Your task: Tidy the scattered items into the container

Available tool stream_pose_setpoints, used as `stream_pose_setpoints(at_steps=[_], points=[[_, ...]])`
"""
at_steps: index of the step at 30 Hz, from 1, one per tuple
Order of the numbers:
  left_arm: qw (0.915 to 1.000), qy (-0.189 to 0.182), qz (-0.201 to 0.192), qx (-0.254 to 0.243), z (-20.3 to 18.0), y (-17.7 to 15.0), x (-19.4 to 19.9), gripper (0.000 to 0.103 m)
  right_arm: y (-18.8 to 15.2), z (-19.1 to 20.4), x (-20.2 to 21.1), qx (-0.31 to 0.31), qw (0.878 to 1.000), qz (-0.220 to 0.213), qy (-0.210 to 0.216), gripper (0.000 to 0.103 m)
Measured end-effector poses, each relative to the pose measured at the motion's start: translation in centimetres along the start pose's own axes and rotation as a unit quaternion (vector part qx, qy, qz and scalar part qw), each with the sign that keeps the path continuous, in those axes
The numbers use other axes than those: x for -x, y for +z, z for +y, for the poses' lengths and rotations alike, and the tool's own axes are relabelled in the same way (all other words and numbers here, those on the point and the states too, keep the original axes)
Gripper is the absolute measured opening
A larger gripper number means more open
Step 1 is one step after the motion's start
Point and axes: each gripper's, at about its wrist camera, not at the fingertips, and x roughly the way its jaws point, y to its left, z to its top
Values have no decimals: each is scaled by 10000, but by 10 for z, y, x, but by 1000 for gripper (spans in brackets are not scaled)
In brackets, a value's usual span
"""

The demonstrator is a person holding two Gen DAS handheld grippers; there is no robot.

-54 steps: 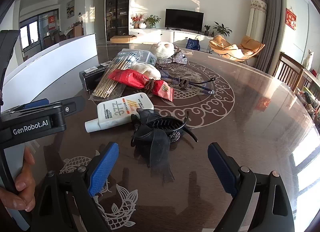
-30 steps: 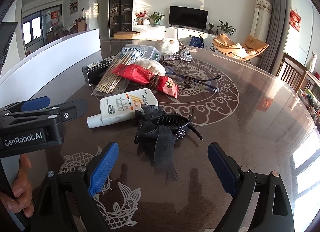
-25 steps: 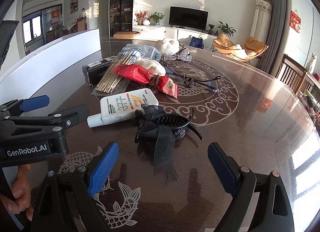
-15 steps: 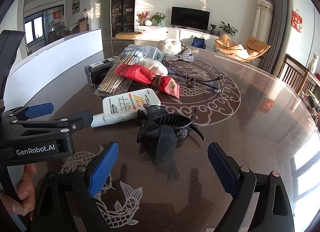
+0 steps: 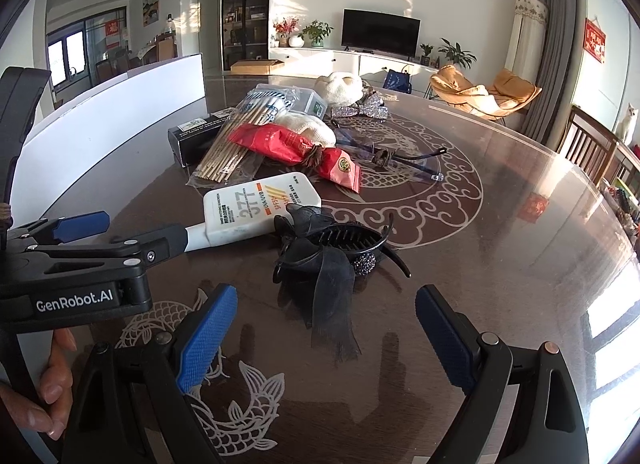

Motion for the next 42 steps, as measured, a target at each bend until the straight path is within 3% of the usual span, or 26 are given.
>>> stream_pose_setpoints(at_steps=[42], points=[[10000, -12, 63, -7, -1, -3, 2, 103, -1, 3, 1, 35, 10000, -13, -76, 91]])
